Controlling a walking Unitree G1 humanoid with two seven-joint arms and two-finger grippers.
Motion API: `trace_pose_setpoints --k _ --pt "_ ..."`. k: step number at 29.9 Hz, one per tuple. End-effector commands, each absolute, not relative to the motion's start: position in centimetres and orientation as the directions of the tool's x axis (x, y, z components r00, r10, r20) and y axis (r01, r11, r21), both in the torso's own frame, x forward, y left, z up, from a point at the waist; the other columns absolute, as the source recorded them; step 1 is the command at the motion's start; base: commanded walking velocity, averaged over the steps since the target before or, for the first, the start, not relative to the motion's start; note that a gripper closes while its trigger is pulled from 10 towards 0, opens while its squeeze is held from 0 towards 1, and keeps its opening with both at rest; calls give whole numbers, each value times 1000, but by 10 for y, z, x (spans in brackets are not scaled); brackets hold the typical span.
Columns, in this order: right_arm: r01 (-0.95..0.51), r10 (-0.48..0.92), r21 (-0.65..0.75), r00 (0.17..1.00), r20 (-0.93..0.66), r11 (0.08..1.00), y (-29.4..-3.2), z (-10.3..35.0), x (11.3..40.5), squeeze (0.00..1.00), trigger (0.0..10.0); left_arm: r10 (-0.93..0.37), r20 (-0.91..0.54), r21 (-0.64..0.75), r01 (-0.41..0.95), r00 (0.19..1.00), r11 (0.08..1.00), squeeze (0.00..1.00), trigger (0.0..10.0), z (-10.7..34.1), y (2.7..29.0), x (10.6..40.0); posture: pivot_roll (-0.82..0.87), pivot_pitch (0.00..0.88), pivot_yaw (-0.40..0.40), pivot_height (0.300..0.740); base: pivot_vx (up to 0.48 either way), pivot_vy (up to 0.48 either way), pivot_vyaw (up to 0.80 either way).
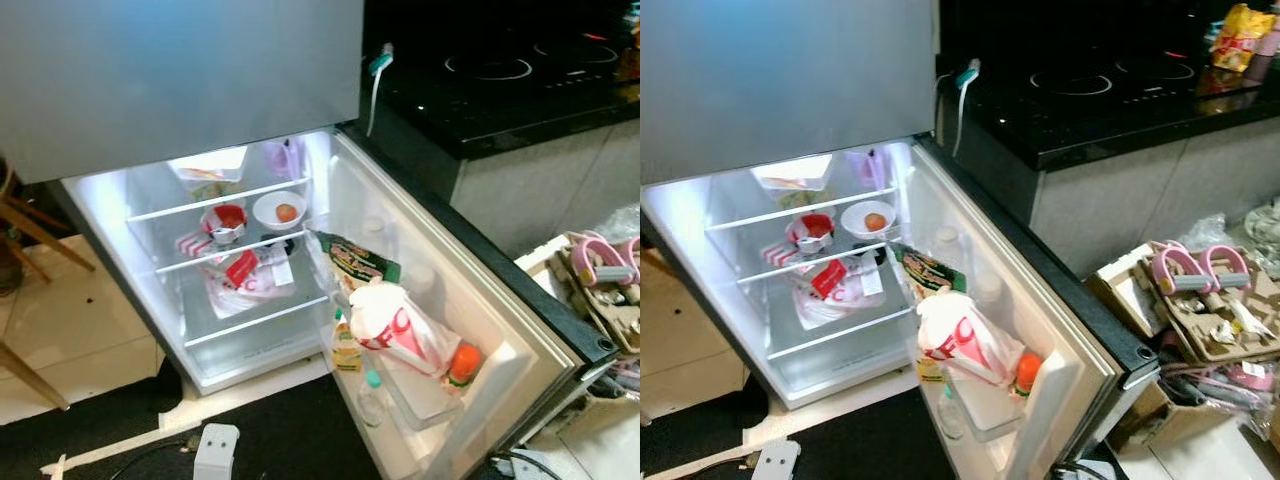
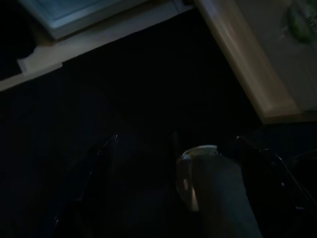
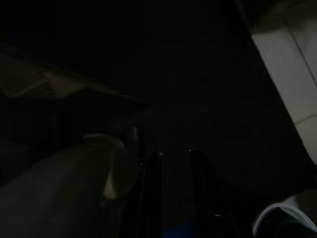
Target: Restocking fridge
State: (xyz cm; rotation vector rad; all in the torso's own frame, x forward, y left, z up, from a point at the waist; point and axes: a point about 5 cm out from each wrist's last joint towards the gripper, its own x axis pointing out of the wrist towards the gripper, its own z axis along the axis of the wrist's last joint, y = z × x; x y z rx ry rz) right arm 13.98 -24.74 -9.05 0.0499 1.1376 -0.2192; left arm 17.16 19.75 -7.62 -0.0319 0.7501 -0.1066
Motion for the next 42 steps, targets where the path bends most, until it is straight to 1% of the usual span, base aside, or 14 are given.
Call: trace_pose_setpoints --k 1,7,11,12,14,17,19,22,23,26,29,32,38,42 --pt "282 -216 -118 347 -913 952 -260 -91 131 0 10000 -100 -696 -57 84 711 995 0 10000 -79 200 166 -28 95 8 740 0 0 0" --pt "449 -352 -200 286 -891 871 -289 -81 128 0 10000 -97 -702 -60 77 706 995 0 10000 -79 202 165 -29 102 7 740 0 0 0" --pt "589 -387 -167 269 -882 791 -297 -75 137 0 10000 -97 -704 -65 72 704 995 0 10000 -80 202 166 -28 101 7 740 0 0 0" --pt "683 -394 -107 280 -875 723 -298 -71 146 0 10000 -97 -704 -66 72 703 995 0 10000 -79 201 166 -28 100 7 740 0 0 0" --pt "719 -394 -71 293 -871 691 -298 -69 151 0 10000 -97 -704 -66 71 703 995 0 10000 -79 201 166 -28 99 7 740 0 0 0" --pt "857 -372 162 372 -850 489 -292 -57 183 0 10000 -96 -705 -69 66 703 995 0 10000 -79 201 168 -28 98 14 740 0 0 0" --pt "878 -349 260 410 -843 402 -286 -50 201 0 10000 -95 -706 -70 65 702 995 0 10000 -79 201 169 -27 99 16 740 0 0 0" --pt "878 -331 325 442 -834 352 -280 -44 215 0 10000 -95 -706 -70 64 702 995 0 10000 -79 201 169 -27 99 16 740 0 0 0" --pt "857 -296 392 491 -820 335 -270 -35 235 0 10000 -93 -707 -67 64 701 996 0 10000 -79 201 169 -22 98 11 740 0 0 0" --pt "837 -270 422 521 -810 348 -264 -31 245 0 10000 -92 -708 -65 65 700 996 0 10000 -79 202 169 -22 98 11 740 0 0 0" --pt "751 -152 470 590 -793 465 -236 -24 265 0 10000 -80 -716 -52 61 694 997 0 10000 -80 206 164 -15 97 3 740 0 0 0" --pt "727 -108 474 594 -797 497 -226 -26 266 0 10000 -75 -720 -49 58 690 997 0 10000 -81 207 161 -15 97 3 740 0 0 0" --pt "705 -8 497 580 -815 506 -204 -32 264 0 10000 -42 -730 -22 37 682 999 0 10000 -84 212 151 -13 99 0 740 0 0 0" --pt "719 40 536 581 -813 443 -196 -38 257 0 10000 26 -741 17 -19 671 1000 0 10000 -86 222 143 -11 104 -2 740 0 0 0"
